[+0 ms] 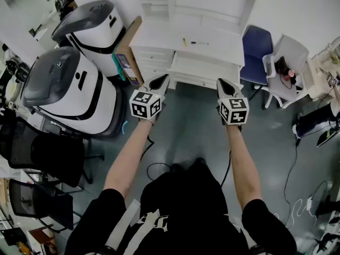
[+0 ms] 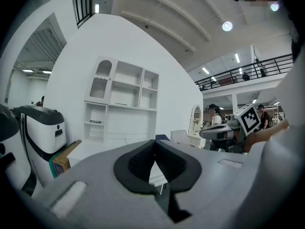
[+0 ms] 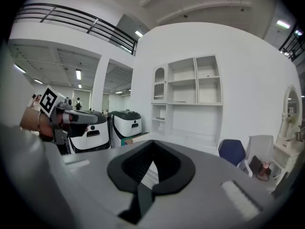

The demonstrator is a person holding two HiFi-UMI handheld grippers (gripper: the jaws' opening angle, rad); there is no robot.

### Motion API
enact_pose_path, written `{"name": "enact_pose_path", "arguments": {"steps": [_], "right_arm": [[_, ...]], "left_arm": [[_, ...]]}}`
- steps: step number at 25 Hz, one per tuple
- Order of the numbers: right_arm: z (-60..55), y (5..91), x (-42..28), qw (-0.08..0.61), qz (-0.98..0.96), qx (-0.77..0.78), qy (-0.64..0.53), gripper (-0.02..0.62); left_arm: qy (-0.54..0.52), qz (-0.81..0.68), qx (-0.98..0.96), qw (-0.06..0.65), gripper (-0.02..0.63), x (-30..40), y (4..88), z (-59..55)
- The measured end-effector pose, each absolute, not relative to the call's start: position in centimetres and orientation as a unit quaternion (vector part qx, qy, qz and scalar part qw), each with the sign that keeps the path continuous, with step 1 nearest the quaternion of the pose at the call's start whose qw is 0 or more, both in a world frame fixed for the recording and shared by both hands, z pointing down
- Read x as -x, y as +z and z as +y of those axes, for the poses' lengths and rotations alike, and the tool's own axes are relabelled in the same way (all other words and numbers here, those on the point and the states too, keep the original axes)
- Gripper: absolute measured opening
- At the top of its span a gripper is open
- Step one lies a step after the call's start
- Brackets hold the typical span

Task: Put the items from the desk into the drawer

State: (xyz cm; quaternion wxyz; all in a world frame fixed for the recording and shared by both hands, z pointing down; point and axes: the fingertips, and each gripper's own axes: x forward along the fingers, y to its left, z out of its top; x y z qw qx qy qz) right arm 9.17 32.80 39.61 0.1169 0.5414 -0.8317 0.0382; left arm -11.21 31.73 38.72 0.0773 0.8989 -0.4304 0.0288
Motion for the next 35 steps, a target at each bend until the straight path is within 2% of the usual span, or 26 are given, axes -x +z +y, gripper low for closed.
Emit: {"name": "enact_pose_path", "arguments": {"steps": [17, 35], "right_arm": [[35.0, 38.9, -7.2, 0.109, -0.843, -0.526, 0.027, 0.005], [32.6, 40.2, -9.4, 0.123, -0.835, -0.535, 0.033, 0.005]], "left_arm": [[0.044, -0.411, -0.907, 0.082, 0.0, 11.0, 40.3, 34.0], [0.058, -0.376, -0.922, 0.079, 0.0, 7.9, 41.3, 31.1]]}}
